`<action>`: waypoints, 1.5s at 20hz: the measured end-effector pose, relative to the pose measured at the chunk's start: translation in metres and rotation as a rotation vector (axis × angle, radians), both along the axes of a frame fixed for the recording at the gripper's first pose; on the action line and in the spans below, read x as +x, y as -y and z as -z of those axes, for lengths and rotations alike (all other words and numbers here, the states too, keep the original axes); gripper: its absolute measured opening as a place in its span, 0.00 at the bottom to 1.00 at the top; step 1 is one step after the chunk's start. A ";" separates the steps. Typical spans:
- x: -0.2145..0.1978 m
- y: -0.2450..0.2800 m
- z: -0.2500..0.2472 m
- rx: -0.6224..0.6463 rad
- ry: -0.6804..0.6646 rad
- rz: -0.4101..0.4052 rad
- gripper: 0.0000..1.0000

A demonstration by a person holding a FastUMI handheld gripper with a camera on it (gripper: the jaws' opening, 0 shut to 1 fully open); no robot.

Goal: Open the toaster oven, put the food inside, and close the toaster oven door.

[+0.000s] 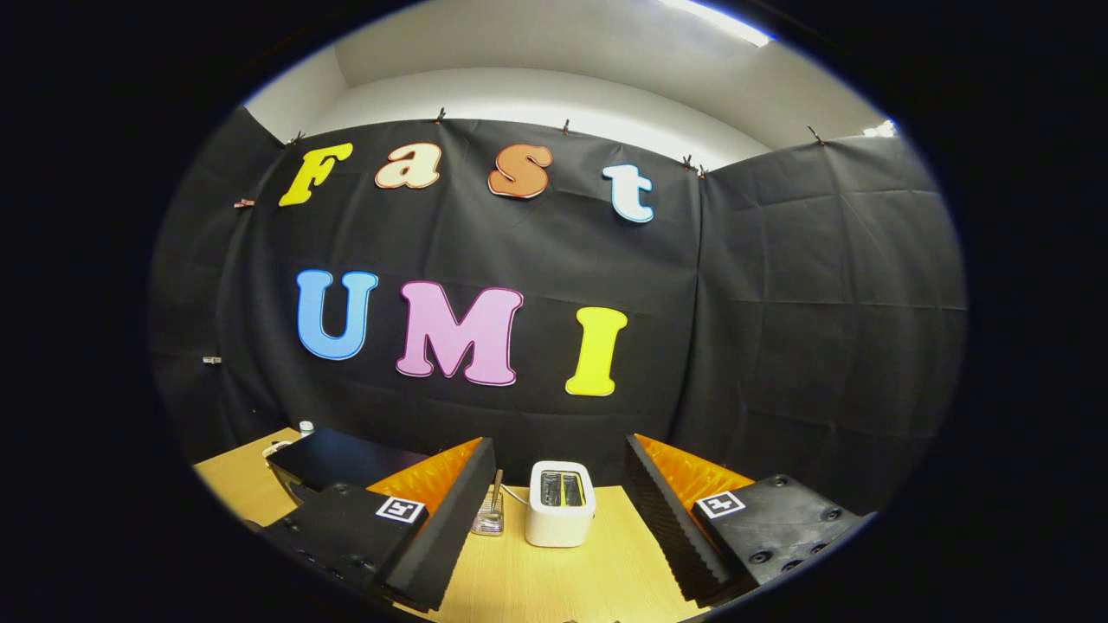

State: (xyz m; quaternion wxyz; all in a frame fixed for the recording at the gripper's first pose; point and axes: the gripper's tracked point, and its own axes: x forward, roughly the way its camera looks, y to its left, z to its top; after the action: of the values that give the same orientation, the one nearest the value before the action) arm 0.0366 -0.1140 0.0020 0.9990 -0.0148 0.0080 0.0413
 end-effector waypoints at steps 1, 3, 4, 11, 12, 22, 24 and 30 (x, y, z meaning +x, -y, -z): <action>0.001 0.000 0.000 0.001 0.001 0.001 0.98; 0.001 0.001 0.000 0.002 -0.001 0.000 0.98; 0.001 0.001 0.001 0.001 -0.003 0.000 0.98; -0.001 0.005 0.001 0.006 -0.006 0.002 0.98; 0.000 0.006 0.002 0.005 -0.007 0.006 0.98; 0.000 0.011 0.002 0.005 -0.008 0.016 0.98; 0.002 0.011 0.003 0.006 -0.010 0.018 0.98; 0.002 0.013 0.005 0.002 -0.014 0.025 0.98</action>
State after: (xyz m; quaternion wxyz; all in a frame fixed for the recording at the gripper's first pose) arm 0.0382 -0.1266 -0.0029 0.9994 -0.0133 0.0150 0.0291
